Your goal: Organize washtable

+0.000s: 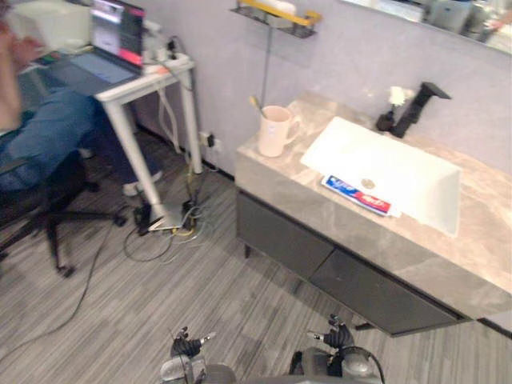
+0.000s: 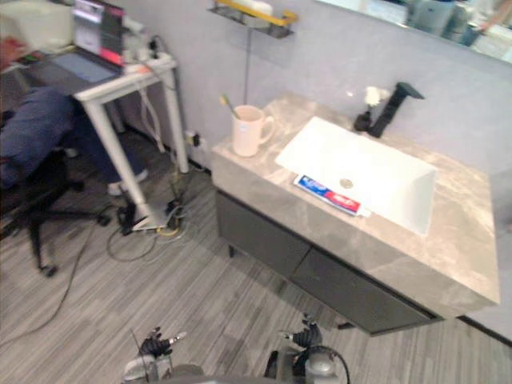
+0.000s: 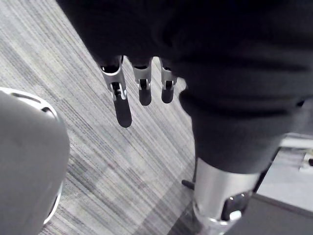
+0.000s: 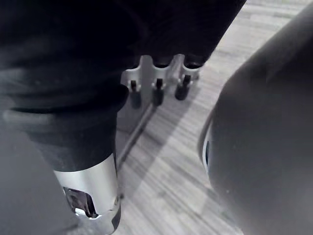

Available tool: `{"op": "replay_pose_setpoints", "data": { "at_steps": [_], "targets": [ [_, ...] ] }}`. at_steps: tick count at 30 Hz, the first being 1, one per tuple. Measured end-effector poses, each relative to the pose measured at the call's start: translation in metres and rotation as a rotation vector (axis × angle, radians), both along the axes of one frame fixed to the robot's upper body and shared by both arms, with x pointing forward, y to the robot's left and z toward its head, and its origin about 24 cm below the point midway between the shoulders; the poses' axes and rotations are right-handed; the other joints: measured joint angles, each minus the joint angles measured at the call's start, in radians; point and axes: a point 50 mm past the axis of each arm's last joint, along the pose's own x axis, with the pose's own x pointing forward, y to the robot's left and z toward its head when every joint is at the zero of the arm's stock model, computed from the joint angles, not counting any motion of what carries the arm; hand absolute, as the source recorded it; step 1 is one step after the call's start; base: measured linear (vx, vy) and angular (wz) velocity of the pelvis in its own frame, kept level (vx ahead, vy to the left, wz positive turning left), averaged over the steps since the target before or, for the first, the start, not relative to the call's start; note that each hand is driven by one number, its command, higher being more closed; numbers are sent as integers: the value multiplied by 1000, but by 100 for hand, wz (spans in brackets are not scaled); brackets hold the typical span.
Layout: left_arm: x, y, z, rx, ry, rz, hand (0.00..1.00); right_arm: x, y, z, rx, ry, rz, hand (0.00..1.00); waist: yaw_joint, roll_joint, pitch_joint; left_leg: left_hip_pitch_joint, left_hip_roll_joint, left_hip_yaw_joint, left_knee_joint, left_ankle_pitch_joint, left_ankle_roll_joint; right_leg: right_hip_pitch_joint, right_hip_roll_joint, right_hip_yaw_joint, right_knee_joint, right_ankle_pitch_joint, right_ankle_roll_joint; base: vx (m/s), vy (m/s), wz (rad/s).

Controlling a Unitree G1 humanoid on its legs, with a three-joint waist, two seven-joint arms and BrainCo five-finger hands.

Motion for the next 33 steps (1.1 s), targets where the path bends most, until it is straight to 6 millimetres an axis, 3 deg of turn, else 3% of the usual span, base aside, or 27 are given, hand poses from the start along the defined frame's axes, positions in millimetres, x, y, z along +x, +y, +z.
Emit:
{"op": "replay_pose_setpoints", "data": {
  "at_steps": [1, 3, 5, 7, 9, 10, 12, 16, 17, 18, 20, 23, 28, 33],
  "targets": [
    [0, -1, 0, 2, 9, -25, 0, 1, -1, 0, -1, 4, -3, 0, -5, 0, 0, 32, -14, 17, -26, 1, -12, 0, 2, -56, -105, 41, -29, 376, 42, -40],
    [2, -1, 0, 6, 8, -41, 0, -2, -2, -2, 0, 17, -8, 0, -5, -8, -4, 67, -47, 22, -50, -13, -40, 7, 21, -47, -246, 172, -110, 424, 8, -32],
    [2, -14, -2, -26, 16, -59, 0, 3, -13, 0, -18, 4, -41, 0, -24, 40, 0, 84, -14, 9, -18, -1, -98, 40, 36, -52, -240, 149, -112, 494, -40, -6],
    [5, -19, -1, -32, 6, -73, 0, 2, -18, 0, -22, 2, -68, 0, -30, 59, 2, 47, 14, -15, 127, 20, -114, 85, 53, -53, -264, 123, -104, 338, -85, 0],
    [6, -20, -1, -30, 1, -79, 0, 2, -22, 1, -28, 4, -72, 0, -32, 68, 6, -21, 57, -59, 354, 80, -77, 152, 77, -47, -301, 105, -99, 332, -64, -21],
    [5, -16, 0, -18, -5, -77, 0, -2, -19, -1, -18, 17, -77, 0, -20, 58, 13, -103, 101, -92, 558, 113, -68, 216, 93, -17, -334, 96, -99, 351, -23, -52],
    [9, -15, 3, -11, -26, -80, 0, -4, -19, -3, -13, 25, -103, 0, -18, 55, 15, -192, 118, -104, 631, 69, -74, 271, 97, 34, -366, 94, -97, 270, 14, -70],
    [10, -14, 4, -7, -42, -78, 0, -6, -20, -3, -12, 36, -126, 0, -15, 49, 18, -264, 87, -190, 360, 39, -79, 301, 81, 137, -368, 94, -83, 220, 161, -86],
    [11, -15, 4, -7, -48, -82, 0, -7, -20, -4, -12, 39, -126, 0, -14, 48, 15, -265, 57, -257, 224, 53, -88, 301, 75, 173, -364, 82, -35, 185, 263, -94],
    [11, -17, 4, -11, -47, -83, 0, -7, -21, -3, -17, 36, -126, 0, -16, 60, 12, -268, 56, -295, 162, 95, -109, 299, 80, 189, -361, 75, -13, 150, 276, -86],
    [11, -7, 5, 12, -43, -83, 0, -11, -16, -6, -2, 53, -127, 0, -22, 22, -4, -238, 18, -249, 145, 79, -87, 301, 44, 240, -394, 89, 28, 140, 251, -52],
    [9, -2, 4, 25, -25, -91, 0, -17, -10, -9, 17, 80, -127, 0, -17, -4, -21, -227, -1, -192, 148, 64, -65, 305, 22, 291, -444, 125, 58, 129, 248, -45],
    [4, -3, 0, 22, 8, -102, 0, -19, -10, -11, 16, 90, -126, 0, -19, 7, -34, -172, -14, -129, 111, 55, -46, 341, 9, 333, -523, 181, 67, 49, 155, -35],
    [1, -5, -2, 17, 24, -106, 0, -20, -13, -11, 10, 95, -126, 0, -19, 13, -41, -148, -12, -104, 79, 62, -43, 344, 14, 343, -545, 189, 76, -30, -2, -20]
  ]
}}
